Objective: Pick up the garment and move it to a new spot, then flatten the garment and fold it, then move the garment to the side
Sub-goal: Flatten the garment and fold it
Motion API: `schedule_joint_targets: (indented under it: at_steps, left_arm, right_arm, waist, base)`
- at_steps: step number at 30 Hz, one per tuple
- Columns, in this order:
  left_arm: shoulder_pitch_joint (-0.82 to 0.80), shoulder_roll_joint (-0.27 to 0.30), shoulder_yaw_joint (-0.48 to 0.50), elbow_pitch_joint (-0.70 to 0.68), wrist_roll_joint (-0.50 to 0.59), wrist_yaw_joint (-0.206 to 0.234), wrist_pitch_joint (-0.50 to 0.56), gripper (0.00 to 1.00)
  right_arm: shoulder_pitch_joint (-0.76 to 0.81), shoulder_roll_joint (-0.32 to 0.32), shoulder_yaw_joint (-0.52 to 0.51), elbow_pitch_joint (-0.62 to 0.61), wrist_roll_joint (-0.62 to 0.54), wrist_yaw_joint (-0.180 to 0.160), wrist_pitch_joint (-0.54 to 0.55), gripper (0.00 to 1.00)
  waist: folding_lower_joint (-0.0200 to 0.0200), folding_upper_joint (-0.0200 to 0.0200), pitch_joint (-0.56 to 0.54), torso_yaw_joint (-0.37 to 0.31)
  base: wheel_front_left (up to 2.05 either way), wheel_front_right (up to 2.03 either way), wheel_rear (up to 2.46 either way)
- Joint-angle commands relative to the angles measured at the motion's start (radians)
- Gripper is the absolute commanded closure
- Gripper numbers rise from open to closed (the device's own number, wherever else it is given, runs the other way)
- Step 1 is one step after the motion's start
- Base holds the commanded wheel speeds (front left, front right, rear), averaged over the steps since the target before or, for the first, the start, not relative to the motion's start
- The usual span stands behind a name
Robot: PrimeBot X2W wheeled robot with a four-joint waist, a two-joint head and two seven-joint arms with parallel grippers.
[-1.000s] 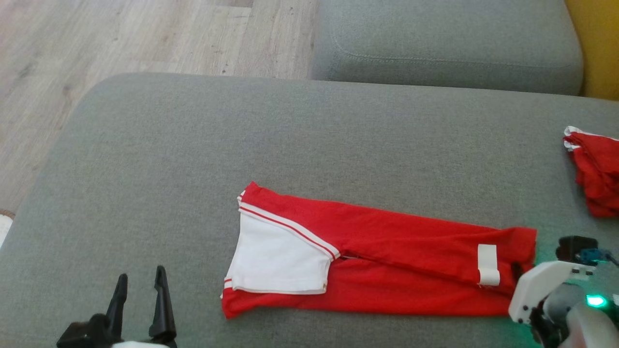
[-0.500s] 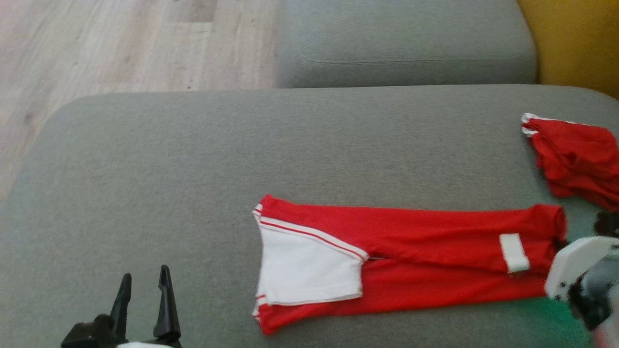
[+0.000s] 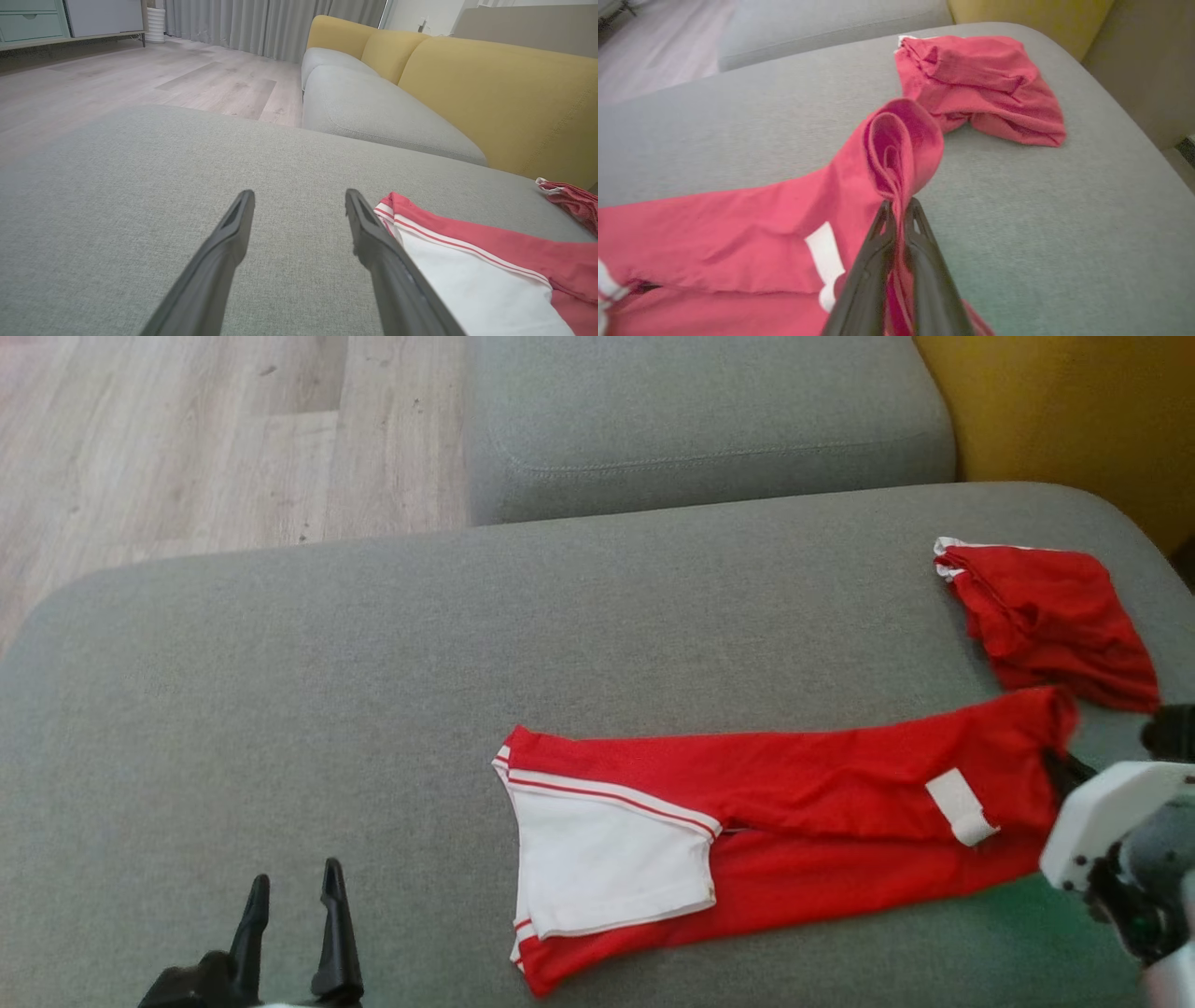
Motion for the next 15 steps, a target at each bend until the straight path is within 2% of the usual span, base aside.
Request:
schedule_joint_targets:
  at_steps: [1,9,15]
  left_arm:
    - [-0.052,0.008,0.033,-0.025,0.010,0.002,-0.010,0.00]
    - [-0.063,0.015,0.031,-0.023,0.008,-0.002,-0.004,0.00]
    - [-0.076,0.017,0.024,-0.021,0.009,-0.008,0.001,0.00]
  right_arm:
    - [-0.021,-0.011,0.031,-0.077,0.020,0.007,0.015,1.00]
    - [0.053,0.047,0.157,-0.352,0.119,0.007,0.121,1.00]
    - [0.053,0.144,0.251,-0.422,0.178,0.007,0.140,1.00]
  waist:
    - [0.0000,0.0000,-0.004,-0.001]
    - [0.0000,0.0000,-0.015,0.017]
    - [0.0000,0.0000,-0.015,0.058]
  base:
    - [0.00,0.00,0.00]
    - [0.00,0.00,0.00]
    - [0.00,0.00,0.00]
